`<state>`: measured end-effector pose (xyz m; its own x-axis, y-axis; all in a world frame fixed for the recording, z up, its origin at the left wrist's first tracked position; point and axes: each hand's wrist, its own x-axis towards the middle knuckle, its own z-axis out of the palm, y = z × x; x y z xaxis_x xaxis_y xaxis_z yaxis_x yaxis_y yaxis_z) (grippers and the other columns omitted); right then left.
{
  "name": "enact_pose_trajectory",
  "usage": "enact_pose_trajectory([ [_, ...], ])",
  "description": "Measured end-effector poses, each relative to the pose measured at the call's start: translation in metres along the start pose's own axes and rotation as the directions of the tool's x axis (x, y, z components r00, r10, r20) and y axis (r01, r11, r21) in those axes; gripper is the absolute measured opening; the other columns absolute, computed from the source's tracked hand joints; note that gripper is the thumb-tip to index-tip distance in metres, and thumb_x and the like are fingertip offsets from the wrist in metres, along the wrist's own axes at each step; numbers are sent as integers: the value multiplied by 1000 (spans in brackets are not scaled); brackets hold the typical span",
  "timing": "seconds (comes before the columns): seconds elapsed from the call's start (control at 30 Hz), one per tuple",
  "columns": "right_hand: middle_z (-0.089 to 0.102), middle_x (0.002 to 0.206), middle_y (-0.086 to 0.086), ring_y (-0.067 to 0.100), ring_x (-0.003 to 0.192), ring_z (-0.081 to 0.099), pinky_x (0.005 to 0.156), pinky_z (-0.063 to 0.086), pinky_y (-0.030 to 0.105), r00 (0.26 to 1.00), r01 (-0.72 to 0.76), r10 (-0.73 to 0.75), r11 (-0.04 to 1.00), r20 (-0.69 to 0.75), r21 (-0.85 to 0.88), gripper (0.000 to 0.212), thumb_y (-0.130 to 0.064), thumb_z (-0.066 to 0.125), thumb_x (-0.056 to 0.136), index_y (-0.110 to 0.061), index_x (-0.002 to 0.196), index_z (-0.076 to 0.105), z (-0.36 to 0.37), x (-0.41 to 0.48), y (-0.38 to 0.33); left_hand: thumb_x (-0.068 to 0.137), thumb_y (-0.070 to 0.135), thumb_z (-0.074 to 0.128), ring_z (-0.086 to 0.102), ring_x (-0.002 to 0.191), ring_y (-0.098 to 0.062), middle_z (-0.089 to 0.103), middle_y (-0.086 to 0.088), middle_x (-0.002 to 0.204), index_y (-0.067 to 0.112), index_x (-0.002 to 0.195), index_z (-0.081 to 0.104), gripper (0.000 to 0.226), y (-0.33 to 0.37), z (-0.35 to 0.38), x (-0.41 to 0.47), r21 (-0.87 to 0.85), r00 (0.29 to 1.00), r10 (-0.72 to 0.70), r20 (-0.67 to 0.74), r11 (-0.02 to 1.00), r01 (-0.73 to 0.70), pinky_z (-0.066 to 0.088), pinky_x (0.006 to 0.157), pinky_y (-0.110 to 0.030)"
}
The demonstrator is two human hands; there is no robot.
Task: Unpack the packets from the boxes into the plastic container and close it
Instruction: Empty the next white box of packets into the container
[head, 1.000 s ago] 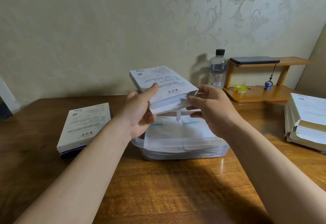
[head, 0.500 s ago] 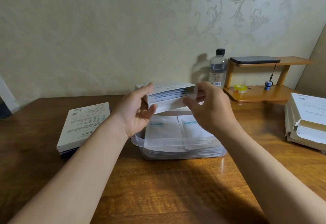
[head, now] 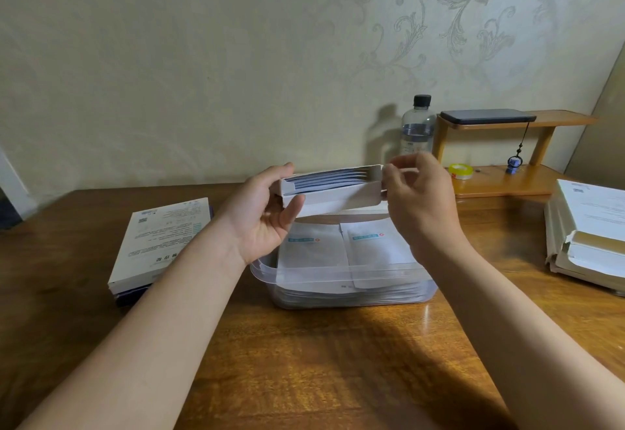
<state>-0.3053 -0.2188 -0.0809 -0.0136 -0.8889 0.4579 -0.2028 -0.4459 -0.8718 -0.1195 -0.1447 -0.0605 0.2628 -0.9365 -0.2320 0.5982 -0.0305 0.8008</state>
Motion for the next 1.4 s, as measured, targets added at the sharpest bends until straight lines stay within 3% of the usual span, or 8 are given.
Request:
enact_pose_trajectory([
  [0.23, 60, 91, -1, 12, 76, 55, 62, 38, 15, 945, 287, -318, 914, -70, -286, 2, -19, 67, 91, -16, 91, 66, 0, -7, -2, 92, 19, 73, 66, 49, -11, 53, -8, 100, 6, 109, 59, 25, 0, 2, -1, -53, 1000, 12, 8, 999, -11, 52, 40, -17],
  [0.37, 59, 76, -5, 15, 64, 55, 57, 49, 31, 843, 529, -528, 774, 107, -347, 13, -15, 63, 87, -16, 96, 72, 8, -16, -2, 94, 22, 70, 66, 51, -11, 58, -9, 85, 5, 110, 58, 27, -2, 4, -3, -4, 999, 19, 26, 1000, -19, 53, 42, -18],
  [0.5, 69, 79, 1, 27, 68, 61, 56, 53, 41, 799, 602, -541, 707, 264, -373, 23, -19, 56, 86, -20, 101, 72, 11, -18, -1, 93, 24, 71, 66, 54, -11, 52, -8, 88, 6, 114, 58, 30, -3, 2, 1, 26, 999, 34, 27, 999, -34, 53, 43, -18],
  [0.7, 66, 71, 3, 30, 60, 59, 46, 50, 38, 739, 669, -571, 564, 357, -484, 26, -23, 48, 92, -19, 99, 72, 13, -21, -1, 93, 25, 72, 66, 56, -12, 53, -10, 98, 6, 121, 60, 35, -4, 0, 3, 52, 998, 42, 41, 998, -44, 54, 44, -18],
  [0.87, 57, 65, 1, 25, 55, 53, 39, 46, 35, 724, 675, -600, 510, 342, -533, 20, -18, 56, 89, -13, 76, 71, 15, -20, 0, 92, 22, 73, 62, 58, -7, 51, -6, 105, 8, 106, 67, 21, -4, 0, 5, 71, 998, 62, 31, 995, -64, 53, 44, -17],
  [1.03, 53, 78, 2, 21, 72, 52, 39, 46, 37, 697, 701, -610, 471, 377, -535, 9, -11, 69, 87, -10, 78, 71, 14, -21, -3, 91, 19, 74, 57, 68, -8, 51, -3, 93, 9, 97, 67, 13, -4, 0, 6, 49, 998, 60, 29, 997, -61, 54, 45, -17],
  [1.2, 53, 82, 3, 21, 71, 50, 37, 45, 39, 682, 715, -624, 460, 381, -527, 9, -10, 69, 87, -9, 79, 65, 15, -20, -4, 94, 19, 70, 62, 74, -11, 53, -5, 114, 3, 125, 64, 36, -5, 0, 5, 54, 996, 46, 77, 997, -50, 56, 48, -18],
  [1.4, 52, 81, 7, 26, 68, 45, 58, 38, 39, 649, 732, -678, 434, 345, -526, 8, -10, 65, 88, -9, 83, 59, 14, -19, -2, 97, 18, 65, 70, 68, -14, 74, -12, 92, 1, 113, 68, 24, -5, 2, 1, 51, 993, 30, 118, 998, -36, 55, 49, -17],
])
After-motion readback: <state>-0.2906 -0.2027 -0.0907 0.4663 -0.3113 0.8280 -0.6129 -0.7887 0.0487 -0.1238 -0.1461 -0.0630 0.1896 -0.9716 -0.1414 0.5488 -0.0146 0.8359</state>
